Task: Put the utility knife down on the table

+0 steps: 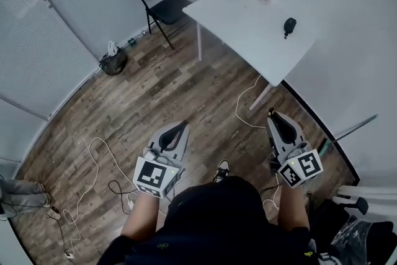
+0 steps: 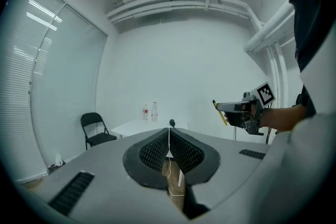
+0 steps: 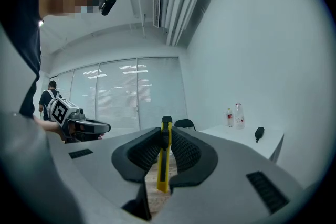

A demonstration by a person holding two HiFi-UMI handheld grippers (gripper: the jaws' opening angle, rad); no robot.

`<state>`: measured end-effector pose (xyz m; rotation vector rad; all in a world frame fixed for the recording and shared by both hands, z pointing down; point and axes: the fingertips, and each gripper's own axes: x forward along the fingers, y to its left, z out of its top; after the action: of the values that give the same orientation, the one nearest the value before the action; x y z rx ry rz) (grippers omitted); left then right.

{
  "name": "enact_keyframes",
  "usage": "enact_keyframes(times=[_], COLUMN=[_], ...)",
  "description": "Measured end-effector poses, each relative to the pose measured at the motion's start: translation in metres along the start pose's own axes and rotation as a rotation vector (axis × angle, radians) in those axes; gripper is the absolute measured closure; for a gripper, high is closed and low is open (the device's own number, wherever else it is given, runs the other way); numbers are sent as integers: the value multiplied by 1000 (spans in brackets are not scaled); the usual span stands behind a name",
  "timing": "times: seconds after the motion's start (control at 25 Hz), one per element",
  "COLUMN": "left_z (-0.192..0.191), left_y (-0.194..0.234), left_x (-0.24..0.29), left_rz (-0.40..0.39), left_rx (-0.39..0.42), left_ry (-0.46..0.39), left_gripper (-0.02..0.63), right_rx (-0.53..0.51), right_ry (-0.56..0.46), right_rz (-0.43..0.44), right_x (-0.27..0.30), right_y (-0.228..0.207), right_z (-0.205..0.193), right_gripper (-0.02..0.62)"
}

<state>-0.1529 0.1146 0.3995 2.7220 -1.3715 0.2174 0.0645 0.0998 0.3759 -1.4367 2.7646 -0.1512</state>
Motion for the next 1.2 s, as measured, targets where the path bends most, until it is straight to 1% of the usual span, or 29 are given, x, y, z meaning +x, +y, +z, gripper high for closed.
enact_keyframes(times=[0.12, 0.28, 0.44, 0.56, 0.76, 0.92, 1.08, 1.2], left_z=[6, 13, 11, 7, 2, 7, 0, 3], left_y=[4, -2, -8, -16, -15, -10, 4, 19], left_x=[32, 79, 118, 142, 172, 195, 221, 251], left_rz=[5, 3, 13, 11, 2, -9, -43, -63], left_rx=[-1, 3, -25, -26, -29, -33, -36, -35], left_ry=[9, 11, 26, 45, 77, 81, 98, 97], left_gripper=[583, 583, 583, 583, 583, 583, 583, 583], right_rx=[10, 20, 41, 58, 85, 98, 99, 99], right_ry=[1, -8, 9, 27, 26, 29, 30, 42], right_rz=[5, 9, 17, 24, 21, 9, -21, -49], right_x=[15, 26, 32, 33, 42, 52, 67, 82], right_y=[-31, -76, -116, -140, -165, -183, -197, -214], right_z=[1, 2, -5, -14, -25, -29, -32, -34], right_gripper=[520, 520, 520, 520, 520, 520, 520, 520])
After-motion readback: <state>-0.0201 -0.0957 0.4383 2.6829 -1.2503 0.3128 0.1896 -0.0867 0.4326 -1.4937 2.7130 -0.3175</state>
